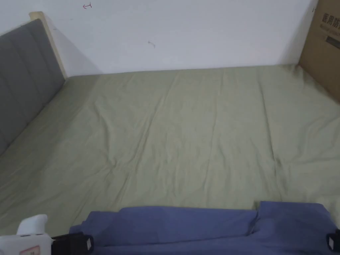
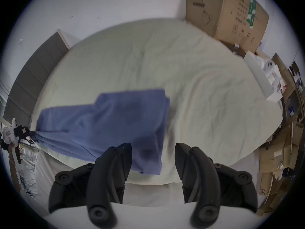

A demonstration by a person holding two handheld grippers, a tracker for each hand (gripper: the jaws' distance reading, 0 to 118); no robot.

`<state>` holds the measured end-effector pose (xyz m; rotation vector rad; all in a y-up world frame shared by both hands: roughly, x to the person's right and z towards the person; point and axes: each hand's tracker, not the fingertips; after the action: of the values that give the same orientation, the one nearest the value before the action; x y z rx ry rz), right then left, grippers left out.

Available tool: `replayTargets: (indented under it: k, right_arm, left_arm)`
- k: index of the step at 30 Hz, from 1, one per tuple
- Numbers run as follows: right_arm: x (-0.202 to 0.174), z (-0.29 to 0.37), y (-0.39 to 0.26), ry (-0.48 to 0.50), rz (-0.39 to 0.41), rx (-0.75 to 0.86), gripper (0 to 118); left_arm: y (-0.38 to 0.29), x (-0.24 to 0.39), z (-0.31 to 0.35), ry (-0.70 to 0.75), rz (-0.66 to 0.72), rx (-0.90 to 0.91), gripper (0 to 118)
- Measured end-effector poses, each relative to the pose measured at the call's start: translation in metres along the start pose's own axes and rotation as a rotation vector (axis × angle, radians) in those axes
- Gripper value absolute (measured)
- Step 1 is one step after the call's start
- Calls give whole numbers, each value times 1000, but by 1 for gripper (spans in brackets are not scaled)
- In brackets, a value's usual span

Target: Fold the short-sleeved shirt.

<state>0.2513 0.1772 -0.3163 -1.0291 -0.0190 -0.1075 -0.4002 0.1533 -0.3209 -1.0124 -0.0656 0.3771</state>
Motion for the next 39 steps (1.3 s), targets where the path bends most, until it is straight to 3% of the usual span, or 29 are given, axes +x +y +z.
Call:
replayTargets:
  k: [3,4,5,6,7,8,13,14,15,16,17,18,25,28,29,30,31,32,33,35,39]
  right_arm:
    - [-29,24,5,62,-12,132,57]
    - [-39,27,5,101,-12,162,54]
    - [-53,28,5,135,-6,176,48]
    - [-70,27,3,143,15,178,33]
    - [-88,25,0,144,24,209,5]
    - [-101,22,-3,153,40,216,4]
    - [-166,-4,-11,260,142,158,3]
    - [-176,-7,-12,269,153,157,3]
    - [-184,-9,-13,279,160,152,3]
    - [-194,-11,-14,293,175,135,3]
    - [-200,-12,-15,301,183,130,3]
    - [-205,-13,-15,305,191,126,3]
    - [-224,-18,-17,305,232,98,3]
    - [-224,-20,-17,309,210,80,3]
    - [-222,-21,-17,317,198,74,3]
    - [-220,-22,-17,325,188,70,3]
    - [-219,-23,-17,324,186,68,3]
    - [-219,-23,-17,319,187,67,3]
    - [-216,-22,-17,308,189,67,3]
    - [-207,-20,-16,303,185,74,3]
    - [-181,-14,-14,303,103,100,3]
  left_arm:
    - [-3,-4,26,-82,84,82,112]
    - [-5,-7,32,-122,109,104,101]
    - [-9,-12,36,-156,141,128,81]
    - [-12,-18,37,-184,185,145,51]
    - [-19,-22,36,-206,232,144,10]
    - [-23,-27,34,-212,263,155,3]
    - [-34,-55,24,-274,341,131,4]
    - [-36,-62,19,-303,379,136,14]
    - [-38,-67,14,-316,413,134,37]
    - [-39,-73,7,-329,454,123,77]
    - [-40,-77,0,-352,481,108,102]
    - [-42,-81,-9,-385,505,99,113]
    - [-49,-88,-76,-637,657,-2,109]
    - [-42,-81,-80,-609,646,-5,92]
    - [-42,-81,-83,-539,624,-18,75]
    - [-43,-79,-91,-456,605,-45,34]
    - [-43,-94,-108,-435,603,-77,7]
    - [-46,-98,-108,-539,662,-59,7]
    - [-44,-101,-100,-554,729,-45,7]
    - [-37,-94,-91,-464,620,-37,7]
    - [-11,-37,-54,-312,367,-4,7]
